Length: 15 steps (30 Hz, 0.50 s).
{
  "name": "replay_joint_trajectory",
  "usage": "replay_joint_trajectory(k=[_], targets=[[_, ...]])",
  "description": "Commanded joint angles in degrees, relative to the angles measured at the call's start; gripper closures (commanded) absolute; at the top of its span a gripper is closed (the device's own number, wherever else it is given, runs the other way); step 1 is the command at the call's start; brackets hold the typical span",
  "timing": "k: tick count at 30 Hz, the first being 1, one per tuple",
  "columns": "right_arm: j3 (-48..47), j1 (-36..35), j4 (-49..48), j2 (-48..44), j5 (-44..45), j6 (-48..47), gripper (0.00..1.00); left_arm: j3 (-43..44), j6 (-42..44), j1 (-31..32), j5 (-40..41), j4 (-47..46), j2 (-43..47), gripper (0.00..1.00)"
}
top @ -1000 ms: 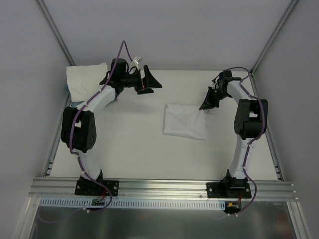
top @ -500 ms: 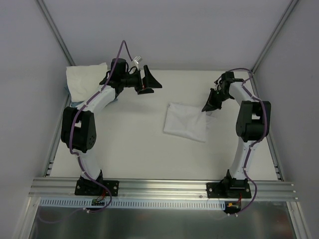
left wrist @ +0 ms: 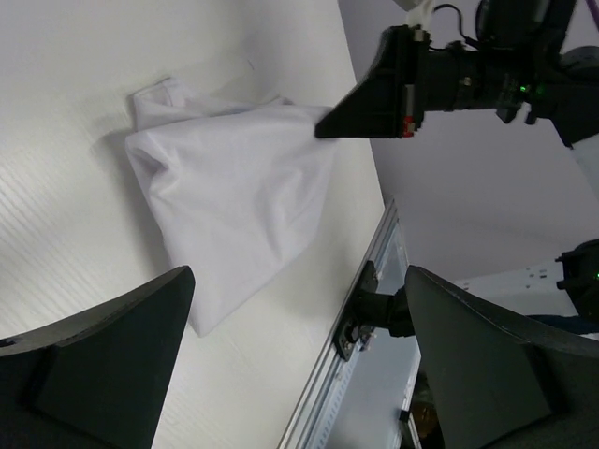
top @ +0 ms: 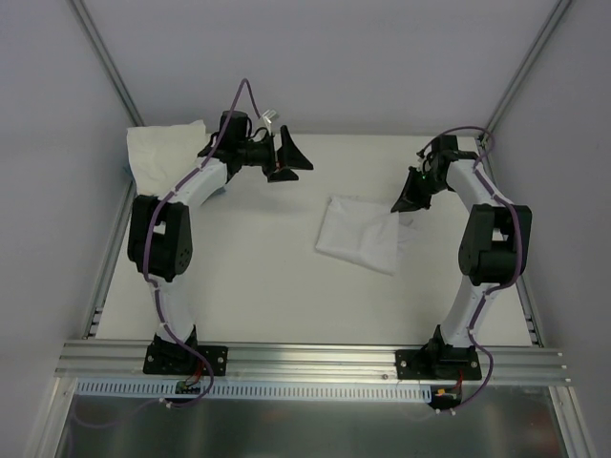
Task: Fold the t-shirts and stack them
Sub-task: Smooth out wrinkles on the folded tshirt
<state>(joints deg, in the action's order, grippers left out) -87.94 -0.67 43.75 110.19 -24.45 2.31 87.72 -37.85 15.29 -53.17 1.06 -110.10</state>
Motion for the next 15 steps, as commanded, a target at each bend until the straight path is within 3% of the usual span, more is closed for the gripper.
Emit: replay_joint_trajectory(k=[1, 9, 15], targets=[[-0.5, 0.4, 0.2, -0.7, -0.2, -0.5, 1.0, 6.3, 3.9, 0.4, -3.4, 8.7, -8.4, 0.01], [-0.7, 0.4, 0.0, -0.2, -0.5, -0.1, 1.0, 18.3, 3.5, 4.0, -3.5, 13.0, -23.5, 0.01], [-0.6, 0.4, 0.2, -0.2, -0.8, 0.2, 1.0, 17.9, 1.2, 7.3, -5.2, 7.3, -26.9, 0.01]])
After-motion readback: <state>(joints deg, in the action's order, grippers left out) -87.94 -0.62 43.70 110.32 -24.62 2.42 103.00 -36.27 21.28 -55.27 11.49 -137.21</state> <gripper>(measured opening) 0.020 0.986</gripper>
